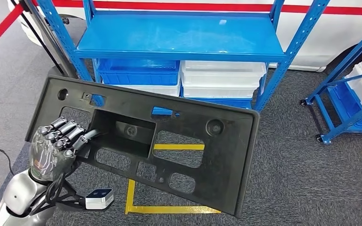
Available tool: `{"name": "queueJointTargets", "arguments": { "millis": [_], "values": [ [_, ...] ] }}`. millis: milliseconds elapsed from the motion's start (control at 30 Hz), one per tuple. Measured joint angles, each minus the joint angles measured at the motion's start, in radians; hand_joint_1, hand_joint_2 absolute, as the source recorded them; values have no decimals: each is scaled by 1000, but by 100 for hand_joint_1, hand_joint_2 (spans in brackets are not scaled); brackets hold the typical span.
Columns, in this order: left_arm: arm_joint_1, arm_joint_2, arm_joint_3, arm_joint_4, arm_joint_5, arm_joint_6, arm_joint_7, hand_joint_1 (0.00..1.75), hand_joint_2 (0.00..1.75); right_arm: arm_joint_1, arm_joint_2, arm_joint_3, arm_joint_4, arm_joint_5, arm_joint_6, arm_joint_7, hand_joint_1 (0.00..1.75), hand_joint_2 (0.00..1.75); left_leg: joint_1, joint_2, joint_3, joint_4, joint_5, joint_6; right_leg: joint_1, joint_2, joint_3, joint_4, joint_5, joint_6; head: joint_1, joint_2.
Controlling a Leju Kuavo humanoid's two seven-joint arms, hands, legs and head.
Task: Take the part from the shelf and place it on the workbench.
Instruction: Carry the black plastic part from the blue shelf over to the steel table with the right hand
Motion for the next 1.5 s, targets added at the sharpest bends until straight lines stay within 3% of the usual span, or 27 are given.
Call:
{"name": "queueJointTargets", "arguments": {
  "millis": [67, 133, 200, 267, 300, 367, 400, 433, 500, 567, 633, 700, 767, 800, 833, 867, 933, 1000, 1067, 1133, 1167, 1267, 1300, 1333, 1367, 1433, 1500],
  "values": [
    [1, 0, 9, -3, 8, 0, -5, 175, 175, 1, -1, 0, 0, 0, 0, 2, 0, 0, 2, 1, -4, -12, 26, -12, 5, 1, 22, -58, -8, -10, 0, 0],
    [7, 1, 17, -5, 16, 0, -10, 175, 175, 0, 0, 0, 0, 0, 1, 5, 0, 0, 4, -3, -13, -9, 14, -23, 2, -4, 3, -63, 19, -25, 0, 0],
    [13, 2, 26, -6, 22, 0, -13, 175, 175, 0, 1, 0, 0, 0, 3, 8, 0, 0, 8, -6, -34, 65, -82, -32, -2, -10, -24, -64, 45, -39, 0, 0],
    [18, 4, 30, -6, 24, 0, -14, 175, 175, 2, 1, 0, 0, 1, 3, 9, 0, 0, 11, -6, -52, 195, -178, -41, -1, -13, -59, -55, 68, -44, 0, 0],
    [20, 4, 30, -6, 24, 0, -16, 175, 175, 3, 1, 0, 0, 1, 3, 9, 0, 0, 13, -6, -53, 248, -187, -45, -1, -14, -79, -49, 79, -44, 0, 0],
    [21, 4, 30, -5, 24, 0, -20, 175, 175, 4, 1, 0, 0, 1, 3, 9, 0, 0, 15, -5, -19, 278, -137, -50, -1, -15, -124, -33, 102, -41, 0, 0],
    [19, 4, 30, -5, 23, 0, -22, 175, 175, 3, 2, 0, 0, 0, 3, 9, 0, 0, 16, -6, 21, 245, -107, -50, -2, -15, -147, -23, 112, -38, 0, 0],
    [16, 3, 30, -5, 21, 0, -22, 175, 175, 2, 2, 0, 0, -1, 3, 9, 0, 0, 16, -6, 74, 182, -103, -49, -2, -14, -166, -14, 121, -34, 0, 0],
    [9, 3, 30, -4, 17, 0, -22, 175, 175, 1, 3, 0, -1, -2, 3, 9, 0, 0, 13, -7, 175, 37, -142, -39, 0, -13, -187, -2, 139, -23, 0, 0],
    [3, 2, 29, -3, 16, 0, -22, 175, 175, 2, 4, 0, -1, -2, 3, 9, 0, 0, 7, -8, 205, -28, -163, -27, 0, -12, -192, -6, 162, -11, 0, 0],
    [0, 1, 28, -1, 16, 0, -19, 175, 175, 4, 3, 0, -1, -2, 3, 9, 0, 0, 10, -3, 185, -31, -138, -11, -2, -8, -200, -5, 159, 0, 0, 0],
    [-1, 0, 25, 0, 16, 0, -14, 175, 175, 5, 2, 0, 0, -2, 3, 9, 0, 0, 15, 2, 158, -36, -107, 6, -5, -2, -221, 50, 78, 7, 0, 0],
    [-1, -1, 24, 2, 16, 0, -10, 175, 175, 5, 2, 0, 0, -2, 3, 9, 0, 0, 13, 3, 122, -34, -77, 12, -6, -1, -241, 165, -26, 11, 0, 0],
    [-1, -1, 24, 3, 16, 0, -9, 175, 175, 6, 2, 0, 0, -1, 3, 9, 0, 0, 13, 3, 102, -33, -61, 11, -7, -1, -245, 220, -46, 14, 0, 0],
    [-1, -1, 24, 3, 16, 0, -9, 175, 175, 6, 2, 0, 0, -1, 3, 9, 0, 0, 12, 3, 81, -30, -47, 10, -8, -1, -240, 257, -37, 16, 0, 0],
    [-1, -1, 23, 4, 16, 0, -8, 175, 175, 5, 2, 0, 0, -1, 3, 9, 0, 0, 12, 3, 60, -26, -34, 7, -8, -1, -222, 265, -7, 17, 0, 0],
    [-1, -1, 23, 4, 16, 0, -7, 175, 175, 2, 1, 0, 0, 0, 3, 9, 0, 0, 12, 3, 23, -16, -11, -1, -9, 0, -136, 191, 39, 14, 0, 0],
    [-1, -2, 23, 4, 16, 0, -5, 175, 175, -1, 1, 0, -1, 1, 3, 9, 0, 0, 10, 3, 1, -7, 9, -11, -6, 1, -21, 40, 10, 5, 0, 0],
    [-1, -2, 23, 5, 16, 0, 2, 175, 175, -1, 0, 0, -1, 1, 2, 9, 0, 0, 9, 4, -6, -11, 33, -24, 1, 2, 28, -46, -21, -4, 0, 0],
    [0, -2, 21, 7, 16, 0, 13, 175, 175, 0, 1, 0, -1, 1, 2, 9, 0, 0, 13, 2, -15, -15, 43, -35, 0, 0, 10, -51, -2, -17, 0, 0],
    [1, -2, 21, 8, 15, 0, 18, 175, 175, 0, 1, 0, -1, 1, 3, 9, 0, 0, 14, 1, -24, 0, 17, -41, -1, -3, -3, -52, 12, -26, 0, 0],
    [4, -2, 20, 13, 14, 0, 29, 175, 175, 1, 1, 0, 0, 1, 3, 9, 0, 0, 17, -1, -57, 151, -138, -53, 1, -10, -52, -52, 51, -44, 0, 0],
    [6, -2, 20, 15, 16, 0, 32, 175, 175, 3, 1, 0, 0, 1, 2, 9, 0, 0, 17, -1, -64, 216, -160, -55, 3, -11, -69, -52, 64, -46, 0, 0],
    [8, -2, 20, 17, 19, 0, 33, 175, 175, 4, 1, 0, 0, 1, 2, 9, 0, 0, 17, -1, -66, 268, -152, -56, 5, -11, -88, -50, 77, -46, 0, 0],
    [10, -1, 19, 18, 22, 0, 34, 175, 175, 4, 1, 0, 0, 1, 2, 9, 0, 0, 16, -1, -56, 295, -120, -54, 7, -11, -107, -49, 90, -46, 0, 0],
    [12, 0, 18, 21, 25, 0, 34, 175, 175, 4, 0, 0, 0, 1, 3, 9, 0, 0, 16, -1, -33, 300, -60, -50, 10, -11, -130, -46, 105, -46, 0, 0],
    [12, 0, 18, 22, 26, 0, 34, 175, 175, 4, 0, 0, 0, 1, 3, 9, 0, 0, 16, -1, -23, 291, -47, -48, 11, -11, -135, -45, 109, -45, 0, 0]
  ]
}}
